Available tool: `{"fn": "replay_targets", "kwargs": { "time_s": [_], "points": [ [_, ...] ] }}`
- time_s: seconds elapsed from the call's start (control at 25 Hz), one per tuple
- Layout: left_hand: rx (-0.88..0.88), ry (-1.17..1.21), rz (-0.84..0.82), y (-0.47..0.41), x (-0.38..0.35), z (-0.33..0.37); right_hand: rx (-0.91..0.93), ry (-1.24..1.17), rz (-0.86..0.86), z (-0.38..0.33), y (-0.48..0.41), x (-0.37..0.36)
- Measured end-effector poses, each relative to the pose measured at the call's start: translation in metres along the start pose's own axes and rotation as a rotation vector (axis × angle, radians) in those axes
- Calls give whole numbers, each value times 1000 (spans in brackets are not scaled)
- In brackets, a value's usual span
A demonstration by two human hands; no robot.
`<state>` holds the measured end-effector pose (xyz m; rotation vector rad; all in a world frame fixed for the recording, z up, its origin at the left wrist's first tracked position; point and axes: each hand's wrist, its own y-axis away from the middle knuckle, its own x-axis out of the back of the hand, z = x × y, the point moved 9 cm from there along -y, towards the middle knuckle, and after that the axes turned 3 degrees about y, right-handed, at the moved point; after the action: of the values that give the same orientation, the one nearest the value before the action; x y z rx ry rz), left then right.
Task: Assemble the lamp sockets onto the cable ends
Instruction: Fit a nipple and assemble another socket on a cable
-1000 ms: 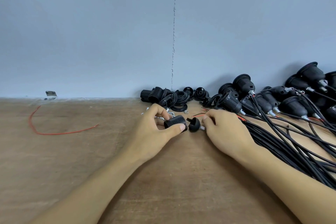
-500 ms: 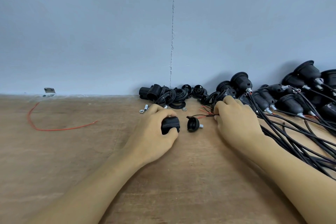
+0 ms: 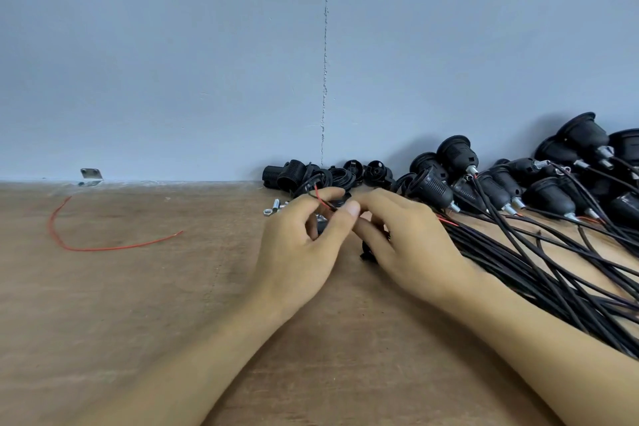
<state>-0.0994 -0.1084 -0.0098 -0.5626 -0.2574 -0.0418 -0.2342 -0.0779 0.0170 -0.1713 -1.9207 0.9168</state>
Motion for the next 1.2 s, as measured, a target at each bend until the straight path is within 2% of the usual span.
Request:
{"fn": "replay_targets", "kwargs": {
  "time_s": [0.12,0.24,0.36,0.52,0.64,0.8,0.88,1.0,1.2],
  "points": [
    [32,121,169,-7,18,-5,-31,76,-16,7,1,-3],
    [153,258,367,-14,45,-27,-130,220,-81,29,-1,-3],
    [269,389,436,-15,52,-46,-175,222,-88,37,-1,-3],
    [320,533,527,-15,59,-52,-253,188,-141,46,4,-9],
    [353,568,459,-16,53,-53,-328,169,-174,59,7,-13],
    [372,637,153,-14,12,-42,-343,68,-82,55,5,-7],
    [383,605,62,-11,-1,-41,-305,62,-19,47,4,-1],
    [387,553,66,-10,-2,-43,-289,94,-9,44,4,1],
    [403,590,236,-16,26,-52,-365,162,-85,63,7,-5]
  ]
}}
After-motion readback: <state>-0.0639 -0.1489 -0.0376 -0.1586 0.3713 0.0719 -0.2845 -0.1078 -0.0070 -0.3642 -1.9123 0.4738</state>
